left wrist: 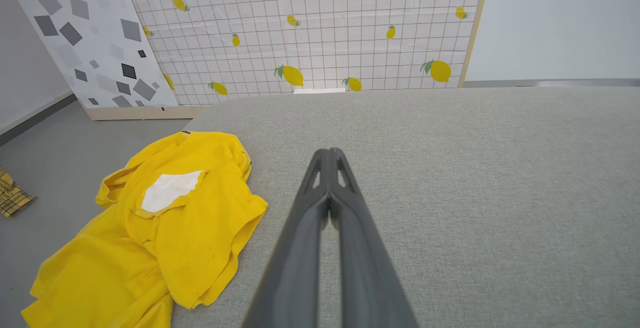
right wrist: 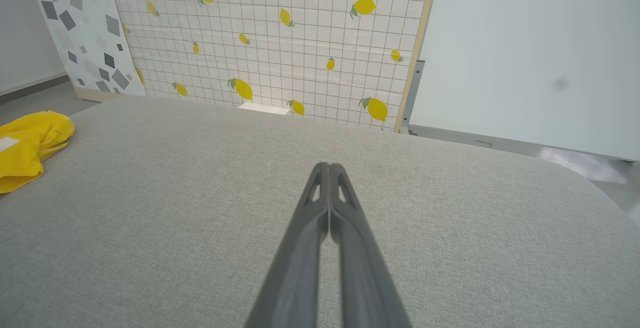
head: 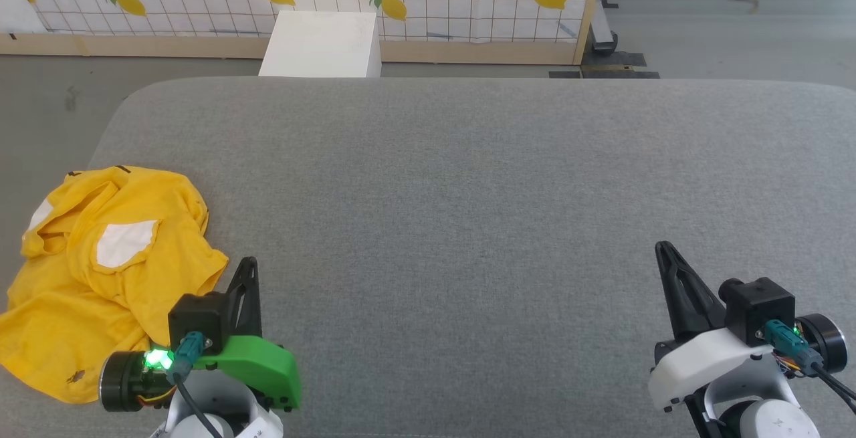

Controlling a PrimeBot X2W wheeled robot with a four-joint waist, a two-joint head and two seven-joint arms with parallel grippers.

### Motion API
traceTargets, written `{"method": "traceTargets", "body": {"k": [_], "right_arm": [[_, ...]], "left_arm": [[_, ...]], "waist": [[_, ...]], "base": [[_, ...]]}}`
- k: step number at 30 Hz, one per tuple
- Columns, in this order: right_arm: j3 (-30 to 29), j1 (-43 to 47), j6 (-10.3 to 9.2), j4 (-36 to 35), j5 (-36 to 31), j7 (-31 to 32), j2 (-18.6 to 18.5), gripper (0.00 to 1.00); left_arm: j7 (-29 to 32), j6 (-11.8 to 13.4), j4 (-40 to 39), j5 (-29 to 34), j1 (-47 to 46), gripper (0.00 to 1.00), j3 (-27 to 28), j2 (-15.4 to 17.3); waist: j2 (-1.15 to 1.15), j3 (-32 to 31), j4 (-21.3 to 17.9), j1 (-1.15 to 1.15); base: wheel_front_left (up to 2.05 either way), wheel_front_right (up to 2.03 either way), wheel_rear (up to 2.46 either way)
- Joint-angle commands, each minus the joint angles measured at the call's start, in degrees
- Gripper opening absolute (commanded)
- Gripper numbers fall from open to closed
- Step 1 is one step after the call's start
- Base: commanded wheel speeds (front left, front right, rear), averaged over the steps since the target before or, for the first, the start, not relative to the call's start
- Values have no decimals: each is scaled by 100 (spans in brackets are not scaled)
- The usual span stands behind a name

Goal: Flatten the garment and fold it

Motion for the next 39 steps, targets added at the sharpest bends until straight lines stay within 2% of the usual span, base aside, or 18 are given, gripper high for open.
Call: {"method": "traceTargets", "body": {"k": [1, 30, 31, 39], "right_arm": [[12, 49, -10, 10, -36, -1, 14, 0], [12, 49, -10, 10, -36, -1, 14, 0], [-1, 0, 0, 0, 3, 0, -1, 100], [-11, 19, 0, 39, 73, -42, -2, 100]], "left_arm": [[8, 38, -16, 60, 84, 0, 20, -21], [8, 38, -16, 60, 84, 0, 20, -21], [0, 0, 1, -1, 0, 100, -2, 0], [-41, 29, 26, -26, 8, 100, -46, -1]], "waist": [[0, 0, 0, 0], [0, 0, 0, 0], [0, 0, 0, 0], [0, -1, 1, 0]], "base": [[0, 0, 0], [0, 0, 0], [0, 0, 0], [0, 0, 0]]}}
